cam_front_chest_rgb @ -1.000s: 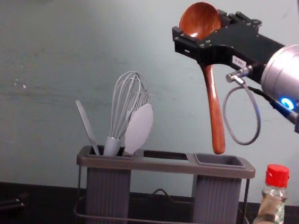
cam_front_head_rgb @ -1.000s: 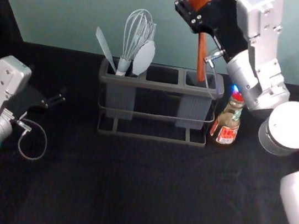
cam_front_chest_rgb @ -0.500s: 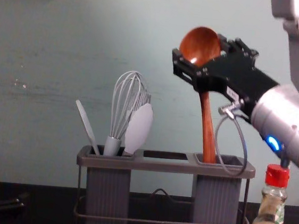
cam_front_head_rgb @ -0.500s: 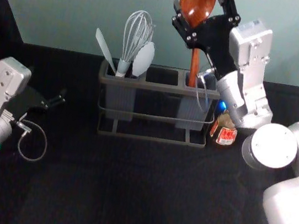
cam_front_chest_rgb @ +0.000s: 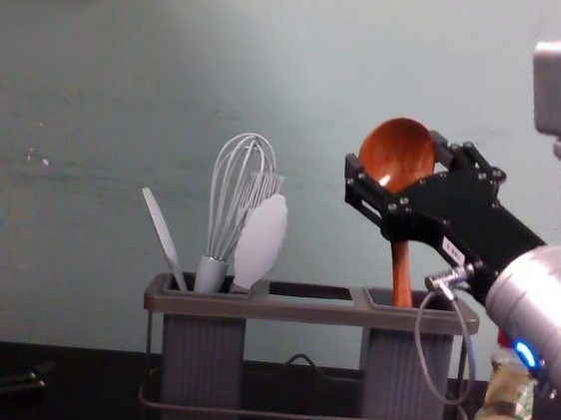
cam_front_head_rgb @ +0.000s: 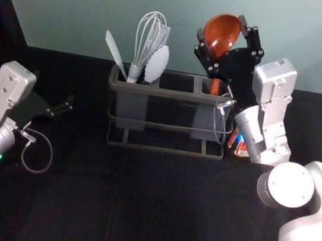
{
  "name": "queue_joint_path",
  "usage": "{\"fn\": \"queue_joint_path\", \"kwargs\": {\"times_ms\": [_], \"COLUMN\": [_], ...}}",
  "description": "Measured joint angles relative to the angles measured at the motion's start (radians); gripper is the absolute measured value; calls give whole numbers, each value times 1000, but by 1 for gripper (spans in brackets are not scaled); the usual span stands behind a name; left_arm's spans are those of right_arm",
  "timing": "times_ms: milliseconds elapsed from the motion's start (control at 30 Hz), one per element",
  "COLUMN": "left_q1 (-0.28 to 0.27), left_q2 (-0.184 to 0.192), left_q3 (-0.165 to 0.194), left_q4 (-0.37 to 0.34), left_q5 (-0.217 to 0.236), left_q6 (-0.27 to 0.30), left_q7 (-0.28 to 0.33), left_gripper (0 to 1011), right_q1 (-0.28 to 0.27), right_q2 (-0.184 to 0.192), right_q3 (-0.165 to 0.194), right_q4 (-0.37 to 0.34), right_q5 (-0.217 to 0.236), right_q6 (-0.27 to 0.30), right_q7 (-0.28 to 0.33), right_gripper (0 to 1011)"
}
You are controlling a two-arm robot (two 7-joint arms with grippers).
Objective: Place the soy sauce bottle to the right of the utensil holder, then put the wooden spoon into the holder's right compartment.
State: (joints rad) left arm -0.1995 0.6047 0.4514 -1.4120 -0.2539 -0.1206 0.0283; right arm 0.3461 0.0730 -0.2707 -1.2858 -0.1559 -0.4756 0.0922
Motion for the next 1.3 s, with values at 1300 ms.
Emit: {"fn": "queue_joint_path", "kwargs": {"times_ms": [1300], "left_q1": [0], "left_q2": [0], "left_q3": [0], "left_q4": [0], "left_q5": [0], "left_q6": [0], "left_q7": [0], "left_gripper": [1011], "right_q1": [-39], "right_q2": [-22], "right_q3": [42], "right_q4": [-65], "right_q5": [0], "right_q6": [-23], "right_q7": [14], "right_gripper": [1002]}}
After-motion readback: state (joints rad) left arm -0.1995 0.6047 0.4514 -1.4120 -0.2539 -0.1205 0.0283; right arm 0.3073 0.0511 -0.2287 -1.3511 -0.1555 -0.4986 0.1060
